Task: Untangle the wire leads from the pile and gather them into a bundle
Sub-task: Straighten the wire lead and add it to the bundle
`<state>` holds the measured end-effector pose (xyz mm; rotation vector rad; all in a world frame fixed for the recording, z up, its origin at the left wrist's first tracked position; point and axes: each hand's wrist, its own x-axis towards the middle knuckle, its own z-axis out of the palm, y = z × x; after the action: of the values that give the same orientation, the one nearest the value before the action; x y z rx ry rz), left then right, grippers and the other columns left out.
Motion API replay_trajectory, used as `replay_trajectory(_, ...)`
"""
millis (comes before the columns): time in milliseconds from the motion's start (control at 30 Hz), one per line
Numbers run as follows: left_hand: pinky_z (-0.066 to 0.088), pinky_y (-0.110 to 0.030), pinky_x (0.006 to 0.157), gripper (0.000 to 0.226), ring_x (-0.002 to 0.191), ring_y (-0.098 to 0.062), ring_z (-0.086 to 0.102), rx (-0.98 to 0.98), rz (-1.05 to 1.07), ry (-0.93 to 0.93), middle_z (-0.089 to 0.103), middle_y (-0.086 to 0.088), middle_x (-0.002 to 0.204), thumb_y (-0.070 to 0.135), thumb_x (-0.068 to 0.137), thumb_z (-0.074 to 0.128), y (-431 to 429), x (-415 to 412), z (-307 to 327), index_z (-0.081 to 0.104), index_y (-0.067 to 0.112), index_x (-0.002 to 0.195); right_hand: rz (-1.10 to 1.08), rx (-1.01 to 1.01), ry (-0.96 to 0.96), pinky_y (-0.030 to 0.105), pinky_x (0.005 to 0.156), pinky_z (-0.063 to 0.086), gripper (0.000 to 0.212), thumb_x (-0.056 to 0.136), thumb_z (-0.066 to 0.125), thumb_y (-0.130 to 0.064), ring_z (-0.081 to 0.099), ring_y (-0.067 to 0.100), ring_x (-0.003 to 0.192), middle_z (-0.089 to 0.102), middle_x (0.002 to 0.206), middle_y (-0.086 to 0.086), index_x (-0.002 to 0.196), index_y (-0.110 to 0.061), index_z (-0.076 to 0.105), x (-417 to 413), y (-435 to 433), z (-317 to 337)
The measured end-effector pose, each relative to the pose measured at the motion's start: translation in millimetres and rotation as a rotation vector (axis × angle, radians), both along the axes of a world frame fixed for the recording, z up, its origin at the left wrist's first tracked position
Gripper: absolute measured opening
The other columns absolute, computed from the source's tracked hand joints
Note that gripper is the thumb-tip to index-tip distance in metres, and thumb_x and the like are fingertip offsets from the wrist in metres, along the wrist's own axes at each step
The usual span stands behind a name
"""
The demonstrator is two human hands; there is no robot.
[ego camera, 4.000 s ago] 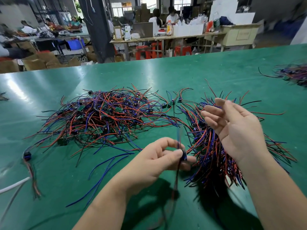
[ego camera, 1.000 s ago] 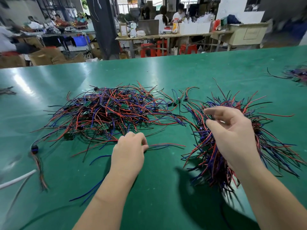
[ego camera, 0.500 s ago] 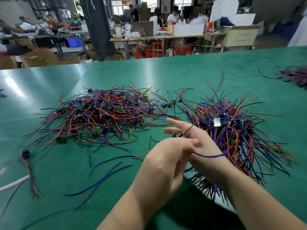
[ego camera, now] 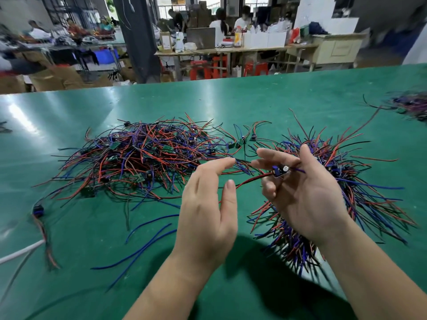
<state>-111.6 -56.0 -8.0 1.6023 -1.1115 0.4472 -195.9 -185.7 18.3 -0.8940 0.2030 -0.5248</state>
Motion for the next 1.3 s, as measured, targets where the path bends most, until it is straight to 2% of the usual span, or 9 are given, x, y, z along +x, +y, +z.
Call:
replay_trajectory(133, 0.042, -0.038, 0.097, 0.038, 0.110, -0.014, 0.057, 0.171, 0.016, 0.039, 0.063, 0.005, 0.116, 0.034, 0.094, 0.044, 0, -2, -2, 0.058, 0.013, 0.123, 0.027, 0.008, -0.018, 0.021, 0.050, 0.041, 0.060, 0.091, 0.033, -0.049, 0.042, 0.014, 0.047, 0.069, 0.091, 0.015, 0.093, -0.006, 0.075, -1, -1, 1)
replay_trajectory(300, 0.046, -0.023, 0.076, 0.012, 0.077, -0.002, 0.062, 0.164, 0.000, 0.068, 0.069, 0.013, 0.079, 0.021, 0.089, 0.059, -1, 0, -2, 0.070, 0.019, 0.093, -0.015, -0.022, 0.028, 0.020, 0.048, 0.040, 0.047, 0.085, 0.046, -0.043, 0.043, 0.013, 0.048, 0.068, 0.087, 0.011, 0.094, -0.007, 0.075, 0, -2, -3)
replay_trajectory(400, 0.046, -0.011, 0.068, 0.010, 0.072, 0.002, 0.063, 0.098, -0.054, 0.259, 0.068, 0.015, 0.074, 0.022, 0.090, 0.059, 0, 2, -2, 0.068, 0.023, 0.087, -0.192, 0.009, 0.046, 0.016, 0.046, 0.043, 0.024, 0.073, 0.061, -0.022, 0.047, 0.007, 0.046, 0.067, 0.072, 0.003, 0.088, -0.005, 0.067, 4, -2, -2)
replay_trajectory(533, 0.053, -0.022, 0.064, 0.013, 0.062, -0.007, 0.065, 0.176, -0.183, 0.428, 0.070, 0.011, 0.076, 0.015, 0.090, 0.063, 1, 1, -1, 0.066, 0.025, 0.084, -0.339, 0.120, 0.055, 0.010, 0.047, 0.044, 0.014, 0.064, 0.066, -0.012, 0.054, 0.002, 0.046, 0.063, 0.060, -0.002, 0.077, -0.014, 0.062, 3, -11, 2)
replay_trajectory(733, 0.055, -0.028, 0.052, 0.016, 0.054, -0.017, 0.065, 0.225, -0.518, 0.915, 0.072, -0.006, 0.074, 0.032, 0.076, 0.070, -1, -14, 9, 0.068, 0.016, 0.078, -0.234, 0.090, 0.031, 0.008, 0.048, 0.043, 0.009, 0.065, 0.066, -0.013, 0.058, 0.002, 0.051, 0.065, 0.064, -0.002, 0.065, -0.020, 0.072, 0, -14, 3)
replay_trajectory(900, 0.052, -0.024, 0.046, 0.022, 0.051, -0.015, 0.064, 0.103, -0.546, 1.092, 0.073, -0.005, 0.074, 0.033, 0.067, 0.068, -2, -15, 13, 0.070, 0.014, 0.078, -0.062, 0.004, 0.043, 0.015, 0.052, 0.050, 0.019, 0.056, 0.069, -0.003, 0.062, 0.005, 0.059, 0.064, 0.069, -0.001, 0.068, -0.017, 0.072, 0, -6, -3)
replay_trajectory(1067, 0.050, -0.023, 0.045, 0.016, 0.047, -0.013, 0.061, 0.055, -0.502, 1.035, 0.070, -0.004, 0.068, 0.029, 0.068, 0.071, -2, -11, 9, 0.072, 0.014, 0.073, -0.017, -0.032, 0.176, 0.015, 0.051, 0.051, 0.036, 0.059, 0.070, -0.008, 0.061, 0.006, 0.055, 0.064, 0.067, 0.001, 0.095, -0.007, 0.066, 1, -6, -4)
replay_trajectory(1167, 0.050, -0.023, 0.046, 0.006, 0.045, -0.012, 0.059, 0.086, -0.387, 0.853, 0.070, 0.002, 0.064, 0.019, 0.078, 0.074, -2, -8, 4, 0.070, 0.015, 0.074, 0.063, -0.117, 0.363, 0.017, 0.048, 0.046, 0.035, 0.059, 0.072, -0.026, 0.060, 0.008, 0.051, 0.063, 0.061, -0.001, 0.089, -0.008, 0.067, 1, -5, -6)
replay_trajectory(1300, 0.045, -0.022, 0.047, 0.005, 0.048, -0.010, 0.054, 0.206, -0.232, 0.602, 0.066, 0.010, 0.059, 0.023, 0.079, 0.075, -1, -6, -3, 0.071, 0.020, 0.078, 0.142, -0.212, 0.353, 0.017, 0.054, 0.041, 0.020, 0.068, 0.067, -0.028, 0.061, 0.008, 0.064, 0.069, 0.076, 0.000, 0.078, -0.014, 0.077, -1, -4, -11)
